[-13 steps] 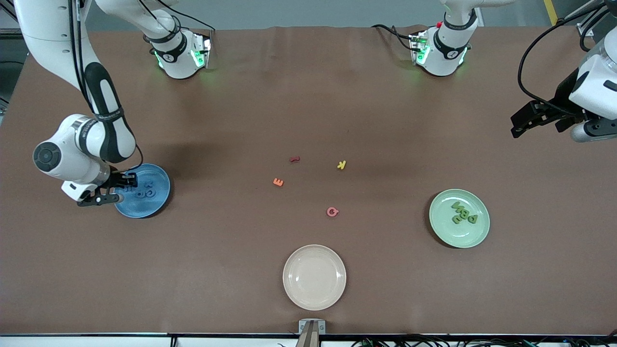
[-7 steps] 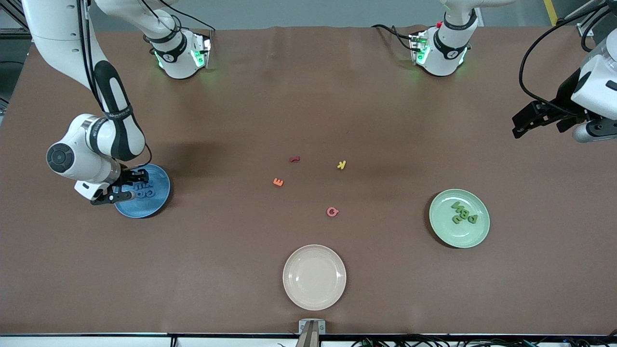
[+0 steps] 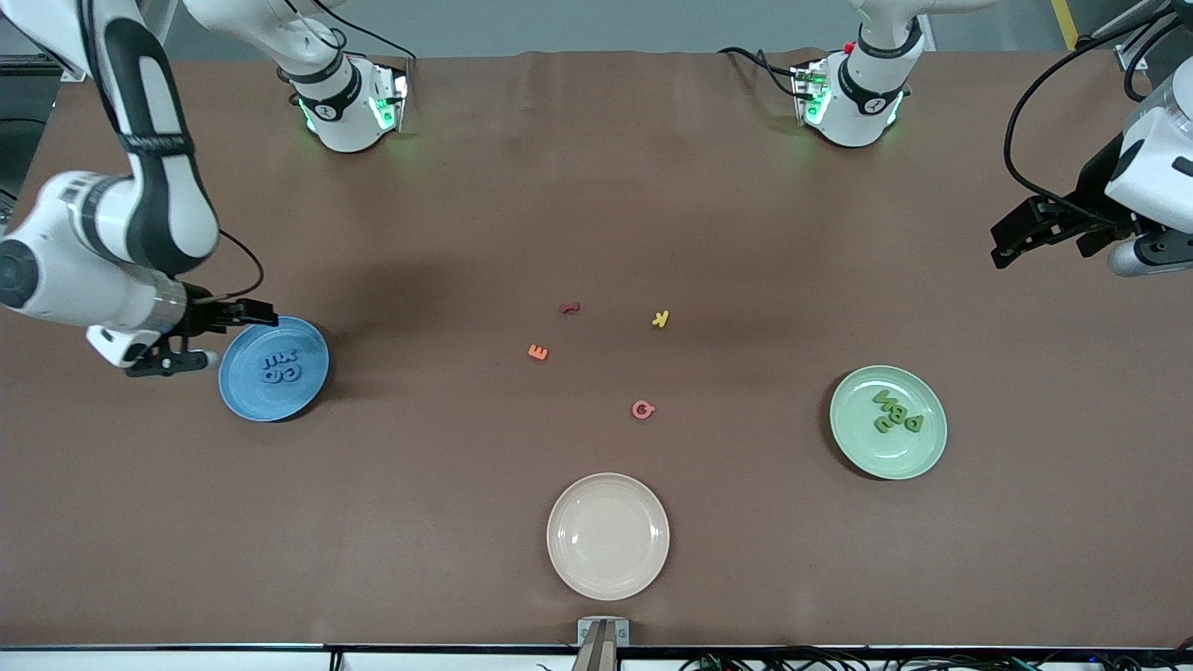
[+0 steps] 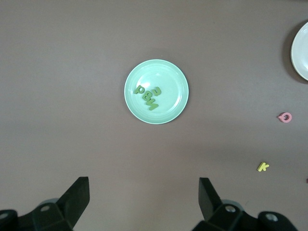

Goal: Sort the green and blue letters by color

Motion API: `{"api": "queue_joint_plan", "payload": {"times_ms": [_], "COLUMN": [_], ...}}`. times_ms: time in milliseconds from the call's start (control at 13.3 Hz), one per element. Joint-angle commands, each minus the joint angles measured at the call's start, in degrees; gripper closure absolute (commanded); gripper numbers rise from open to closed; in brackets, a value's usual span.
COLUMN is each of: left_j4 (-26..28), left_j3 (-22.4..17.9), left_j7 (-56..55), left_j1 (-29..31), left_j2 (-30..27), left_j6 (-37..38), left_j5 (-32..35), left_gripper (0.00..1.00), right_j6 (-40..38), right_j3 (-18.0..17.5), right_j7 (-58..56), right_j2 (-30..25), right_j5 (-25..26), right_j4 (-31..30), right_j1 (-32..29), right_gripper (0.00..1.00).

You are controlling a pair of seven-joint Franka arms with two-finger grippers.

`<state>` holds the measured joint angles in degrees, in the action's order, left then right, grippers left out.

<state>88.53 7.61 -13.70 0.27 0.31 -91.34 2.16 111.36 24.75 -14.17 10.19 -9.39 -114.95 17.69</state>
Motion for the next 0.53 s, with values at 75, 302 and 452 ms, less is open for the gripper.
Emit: {"api": "queue_joint_plan", "payload": {"times_ms": [75, 302, 452], "left_j4": [-0.2, -0.2, -0.29], "left_j3": [0.12, 0.12, 0.12], "left_j7": [-0.18, -0.1, -0.1], "left_j1": [0.34, 0.34, 0.34], "left_j2": [0.13, 0.13, 0.31], "left_j6": [-0.51, -0.51, -0.51], "left_j5": [-0.84, -0.84, -0.84], "left_gripper": [0.0, 0.0, 0.0], "right_j6": [-12.0, -19.06, -20.03], "right_j3": [-0.14, -0.23, -0.23], "right_j7": [10.98, 12.94, 13.03], "right_j2": [-5.7, -5.53, -5.62], "right_j5": [6.31, 7.63, 7.63], "right_j4": [9.89, 19.83, 23.18], "right_j1": [3.48, 4.89, 6.03], "right_gripper": [0.01, 0.01, 0.01]}}
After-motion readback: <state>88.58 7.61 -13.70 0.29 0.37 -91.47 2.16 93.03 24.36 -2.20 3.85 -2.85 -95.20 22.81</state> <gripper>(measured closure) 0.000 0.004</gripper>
